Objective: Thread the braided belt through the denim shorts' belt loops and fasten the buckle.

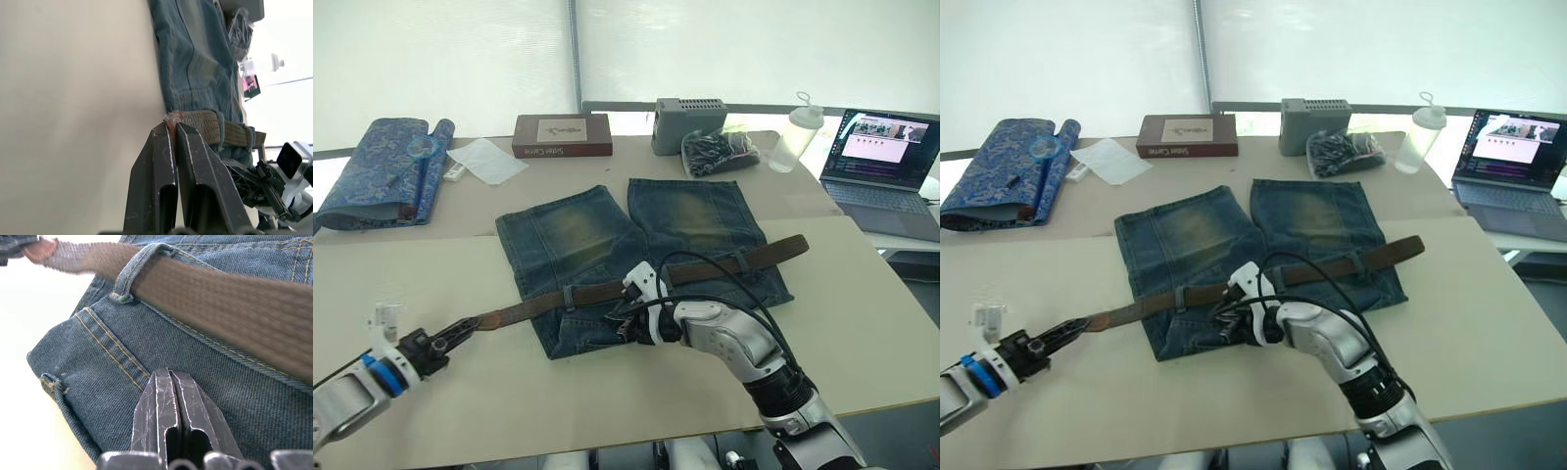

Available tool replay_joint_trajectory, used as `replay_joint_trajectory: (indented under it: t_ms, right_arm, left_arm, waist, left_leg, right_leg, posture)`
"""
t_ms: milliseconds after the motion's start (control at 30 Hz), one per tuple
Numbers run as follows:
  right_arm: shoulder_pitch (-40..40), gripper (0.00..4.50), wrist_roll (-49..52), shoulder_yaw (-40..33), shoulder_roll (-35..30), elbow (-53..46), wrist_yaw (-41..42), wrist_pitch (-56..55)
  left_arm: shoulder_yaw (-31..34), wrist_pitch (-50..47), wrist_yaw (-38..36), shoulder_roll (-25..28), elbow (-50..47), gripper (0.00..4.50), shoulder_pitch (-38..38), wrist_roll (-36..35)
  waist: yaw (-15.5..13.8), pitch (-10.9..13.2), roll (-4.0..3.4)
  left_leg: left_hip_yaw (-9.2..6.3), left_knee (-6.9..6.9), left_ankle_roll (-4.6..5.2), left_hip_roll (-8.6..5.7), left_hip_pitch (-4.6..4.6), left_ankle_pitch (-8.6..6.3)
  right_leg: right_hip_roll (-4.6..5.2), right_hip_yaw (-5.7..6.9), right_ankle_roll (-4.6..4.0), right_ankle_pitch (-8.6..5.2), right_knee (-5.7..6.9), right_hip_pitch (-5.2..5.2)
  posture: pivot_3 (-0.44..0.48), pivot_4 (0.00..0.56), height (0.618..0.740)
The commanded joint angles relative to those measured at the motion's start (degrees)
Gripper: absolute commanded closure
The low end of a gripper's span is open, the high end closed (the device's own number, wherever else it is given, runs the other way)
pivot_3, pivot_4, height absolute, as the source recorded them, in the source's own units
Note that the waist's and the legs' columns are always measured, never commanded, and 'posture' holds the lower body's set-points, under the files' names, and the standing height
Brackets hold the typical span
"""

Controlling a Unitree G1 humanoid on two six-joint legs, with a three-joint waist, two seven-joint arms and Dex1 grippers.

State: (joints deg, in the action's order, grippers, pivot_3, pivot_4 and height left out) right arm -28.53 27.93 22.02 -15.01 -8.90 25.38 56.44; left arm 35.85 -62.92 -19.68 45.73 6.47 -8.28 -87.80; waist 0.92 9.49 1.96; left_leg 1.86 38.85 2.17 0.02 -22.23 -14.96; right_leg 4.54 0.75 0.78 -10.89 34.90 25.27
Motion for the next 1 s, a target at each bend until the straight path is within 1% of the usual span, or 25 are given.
replay_joint_trajectory:
  t_ms: [33,167,400,500,567,700,800,867,1000]
  right_arm:
    - [1.4,4.47,-2.0,0.6,-0.3,2.2,0.3,1.3]
    - [1.9,4.47,-2.1,-0.1,0.0,2.0,0.1,1.9]
    - [2.4,4.47,-2.0,-1.9,0.8,2.2,-0.8,2.7]
    - [1.7,4.47,-2.0,-2.9,2.2,3.2,-1.6,2.8]
    - [1.3,4.47,-2.0,-3.5,3.1,3.7,-2.0,3.1]
    - [0.6,4.47,-2.4,-4.8,5.0,5.0,-3.3,3.2]
    - [0.1,4.47,-3.1,-5.7,6.2,6.3,-4.3,3.0]
    - [-0.2,4.47,-3.6,-5.9,6.6,6.8,-4.5,2.7]
    - [-0.7,4.47,-4.1,-7.4,8.2,7.7,-5.4,1.6]
  left_arm:
    - [3.2,0.1,-4.3,2.6,3.2,4.5,1.5,2.7]
    - [6.0,1.1,-7.6,5.1,9.3,4.5,2.6,6.5]
    - [8.6,1.8,-13.6,7.9,14.0,4.5,0.7,15.2]
    - [9.3,5.2,-14.6,9.4,17.8,4.5,1.6,20.8]
    - [9.6,6.5,-15.2,10.0,20.0,4.5,2.9,23.2]
    - [10.0,13.6,-14.3,11.6,27.1,4.5,7.4,30.3]
    - [10.2,16.8,-14.5,12.7,31.7,4.5,10.8,33.8]
    - [10.0,17.2,-14.9,13.1,33.0,4.5,12.5,35.2]
    - [9.1,17.3,-15.7,12.9,32.7,4.5,16.3,37.2]
  waist:
    - [0.0,0.0,-0.01]
    - [0.1,0.0,0.0]
    - [0.1,0.0,0.02]
    - [0.0,-0.1,0.14]
    - [0.0,-0.2,0.32]
    - [0.0,-0.2,0.46]
    - [0.1,-0.3,0.59]
    - [0.3,-0.3,0.61]
    - [0.2,-0.4,0.67]
  left_leg:
    - [0.0,-0.01,-0.02,0.01,0.0,-0.01]
    - [0.0,-0.03,-0.13,0.03,-0.01,-0.07]
    - [0.0,-0.06,-0.27,0.02,-0.03,-0.16]
    - [0.0,-0.05,-0.3,0.02,-0.07,-0.17]
    - [0.0,-0.05,-0.69,0.04,-0.08,-0.37]
    - [0.01,-0.06,-0.72,0.09,-0.08,-0.37]
    - [0.01,-0.08,-0.74,0.15,-0.11,-0.37]
    - [0.04,-0.09,-0.77,0.17,-0.11,-0.39]
    - [0.06,-0.11,-0.79,0.18,-0.13,-0.4]
  right_leg:
    - [0.01,0.01,-0.02,0.0,0.0,0.01]
    - [0.14,0.04,-0.4,0.2,0.01,0.06]
    - [0.37,0.06,-0.4,0.18,0.0,0.22]
    - [0.55,0.08,-0.43,0.17,0.03,0.5]
    - [0.6,0.14,-0.45,0.19,0.08,0.61]
    - [0.63,0.25,-0.47,0.24,0.1,0.65]
    - [0.7,0.26,-0.38,0.36,0.1,0.72]
    - [0.77,0.29,-0.24,0.48,0.1,0.74]
    - [0.84,0.46,-0.3,0.54,0.1,0.76]
  posture:
    - [0.0,0.15,0.74]
    - [0.0,0.15,0.74]
    - [0.0,0.15,0.74]
    - [0.0,0.15,0.74]
    - [0.0,0.15,0.74]
    - [0.0,0.15,0.74]
    - [0.0,0.15,0.74]
    - [0.0,0.15,0.74]
    - [0.0,0.15,0.74]
